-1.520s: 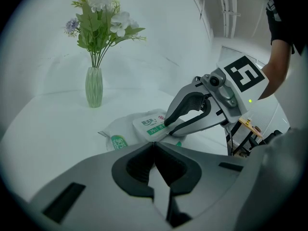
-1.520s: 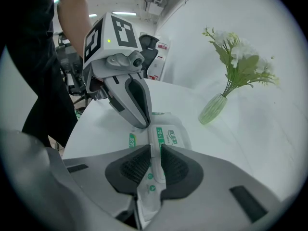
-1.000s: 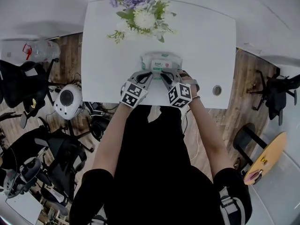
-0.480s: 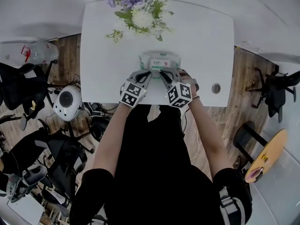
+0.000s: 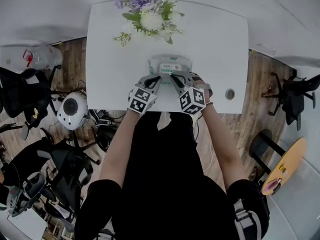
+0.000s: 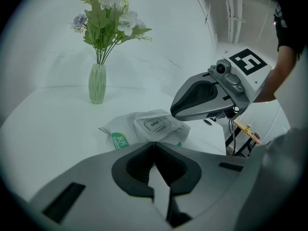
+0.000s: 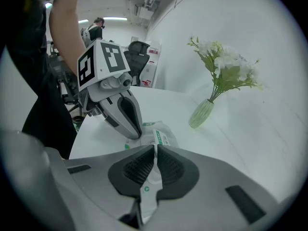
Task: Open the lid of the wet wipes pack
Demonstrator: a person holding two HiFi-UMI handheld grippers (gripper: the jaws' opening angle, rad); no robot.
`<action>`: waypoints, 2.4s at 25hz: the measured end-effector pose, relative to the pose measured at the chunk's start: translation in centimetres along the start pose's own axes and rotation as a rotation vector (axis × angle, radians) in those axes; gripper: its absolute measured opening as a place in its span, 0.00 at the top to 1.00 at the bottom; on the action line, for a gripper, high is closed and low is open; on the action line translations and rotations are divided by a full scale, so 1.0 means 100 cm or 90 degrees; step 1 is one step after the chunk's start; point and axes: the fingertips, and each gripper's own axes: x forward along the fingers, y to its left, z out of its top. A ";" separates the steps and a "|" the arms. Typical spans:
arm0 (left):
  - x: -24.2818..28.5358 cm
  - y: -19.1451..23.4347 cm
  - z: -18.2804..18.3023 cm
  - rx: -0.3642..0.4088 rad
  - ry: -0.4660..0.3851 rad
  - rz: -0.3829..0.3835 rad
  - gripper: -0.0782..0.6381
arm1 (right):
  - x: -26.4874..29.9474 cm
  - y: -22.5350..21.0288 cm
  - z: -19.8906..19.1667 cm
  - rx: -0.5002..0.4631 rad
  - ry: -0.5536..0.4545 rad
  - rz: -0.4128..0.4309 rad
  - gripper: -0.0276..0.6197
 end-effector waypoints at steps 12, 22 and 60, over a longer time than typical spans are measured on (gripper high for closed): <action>-0.001 -0.001 0.002 -0.001 0.000 -0.004 0.86 | -0.008 -0.026 0.013 0.017 -0.018 -0.031 0.91; -0.001 0.000 0.002 -0.008 -0.002 -0.008 0.86 | -0.004 -0.048 0.019 0.017 -0.022 -0.049 0.91; 0.000 0.000 0.003 -0.031 -0.026 -0.016 0.86 | 0.013 -0.086 0.017 0.115 -0.035 -0.049 0.89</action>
